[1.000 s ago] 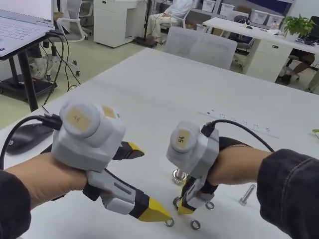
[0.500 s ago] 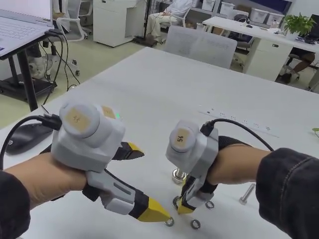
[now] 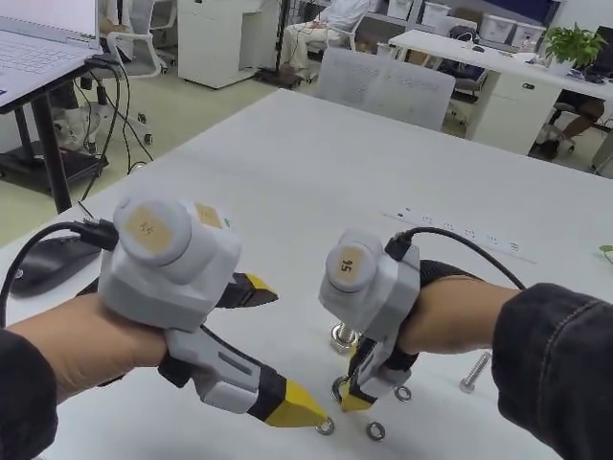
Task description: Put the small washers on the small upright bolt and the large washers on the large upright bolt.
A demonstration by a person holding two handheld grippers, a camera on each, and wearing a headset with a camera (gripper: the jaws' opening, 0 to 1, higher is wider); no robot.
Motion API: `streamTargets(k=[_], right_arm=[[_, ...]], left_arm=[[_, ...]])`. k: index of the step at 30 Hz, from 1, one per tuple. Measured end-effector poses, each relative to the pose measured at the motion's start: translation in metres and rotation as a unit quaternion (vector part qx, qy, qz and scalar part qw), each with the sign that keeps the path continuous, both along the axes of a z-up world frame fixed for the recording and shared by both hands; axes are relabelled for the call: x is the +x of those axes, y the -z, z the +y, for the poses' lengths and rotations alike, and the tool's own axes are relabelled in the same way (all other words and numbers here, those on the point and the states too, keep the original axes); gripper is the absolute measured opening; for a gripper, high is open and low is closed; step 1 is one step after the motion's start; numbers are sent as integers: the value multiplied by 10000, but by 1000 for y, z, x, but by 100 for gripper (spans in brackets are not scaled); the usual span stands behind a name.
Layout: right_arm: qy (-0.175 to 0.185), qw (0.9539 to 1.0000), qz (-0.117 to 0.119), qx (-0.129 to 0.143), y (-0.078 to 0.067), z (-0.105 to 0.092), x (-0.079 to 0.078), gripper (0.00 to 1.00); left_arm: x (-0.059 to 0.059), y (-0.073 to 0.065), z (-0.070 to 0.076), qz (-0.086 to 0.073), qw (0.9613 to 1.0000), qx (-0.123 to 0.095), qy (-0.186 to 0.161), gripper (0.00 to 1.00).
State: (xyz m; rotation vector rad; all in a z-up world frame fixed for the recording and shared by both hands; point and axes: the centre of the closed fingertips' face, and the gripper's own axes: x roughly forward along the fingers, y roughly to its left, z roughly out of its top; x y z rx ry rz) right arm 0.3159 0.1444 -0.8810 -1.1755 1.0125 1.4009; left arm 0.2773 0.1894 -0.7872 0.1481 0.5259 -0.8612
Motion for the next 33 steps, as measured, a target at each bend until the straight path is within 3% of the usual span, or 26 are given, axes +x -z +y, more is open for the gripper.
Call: streamTargets(k=[24,33], right_arm=[[54,9999,4,113,0,0,0,22],[6,10000,-54,36,0,0,0,23]], left_arm=[[0,1,1,4,10000,32,-21,86],[1,0,1,-14,10000,24,-25,85]])
